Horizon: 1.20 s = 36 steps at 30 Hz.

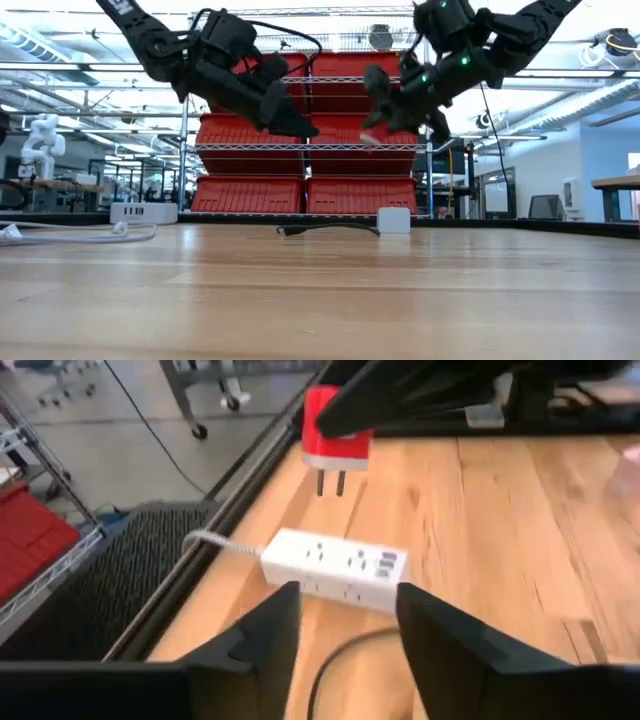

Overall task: Insert USB
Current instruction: Insert the red charger adapter into the right outlet extension

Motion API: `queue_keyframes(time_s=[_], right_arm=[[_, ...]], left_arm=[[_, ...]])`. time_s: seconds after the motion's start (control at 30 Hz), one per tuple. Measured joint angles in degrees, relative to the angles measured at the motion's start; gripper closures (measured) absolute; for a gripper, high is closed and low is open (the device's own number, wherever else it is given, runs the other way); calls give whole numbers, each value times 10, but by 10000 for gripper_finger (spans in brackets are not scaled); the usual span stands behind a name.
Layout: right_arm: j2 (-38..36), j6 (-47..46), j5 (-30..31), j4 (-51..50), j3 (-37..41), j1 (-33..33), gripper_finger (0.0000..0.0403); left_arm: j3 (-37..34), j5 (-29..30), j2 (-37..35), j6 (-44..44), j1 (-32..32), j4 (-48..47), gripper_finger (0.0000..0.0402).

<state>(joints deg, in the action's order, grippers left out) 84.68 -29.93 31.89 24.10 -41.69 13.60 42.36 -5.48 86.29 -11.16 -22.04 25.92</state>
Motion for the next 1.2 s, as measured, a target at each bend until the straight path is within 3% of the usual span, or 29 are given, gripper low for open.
queue_keyframes(time_s=[0.17,0.33,0.6,1.0,1.2], right_arm=[[13,-78,40,-70,0,1,286],[34,-160,70,-115,0,-5,286],[79,-244,99,-131,0,-17,286],[107,-313,122,-139,0,-17,286],[109,-326,121,-265,-54,-17,286]], left_arm=[[-31,0,-11,1,0,-4,306],[-83,-13,-11,33,0,76,391],[-139,-27,-11,49,0,141,389],[-147,-28,-11,48,0,141,389],[-147,-28,-11,49,0,141,389]])
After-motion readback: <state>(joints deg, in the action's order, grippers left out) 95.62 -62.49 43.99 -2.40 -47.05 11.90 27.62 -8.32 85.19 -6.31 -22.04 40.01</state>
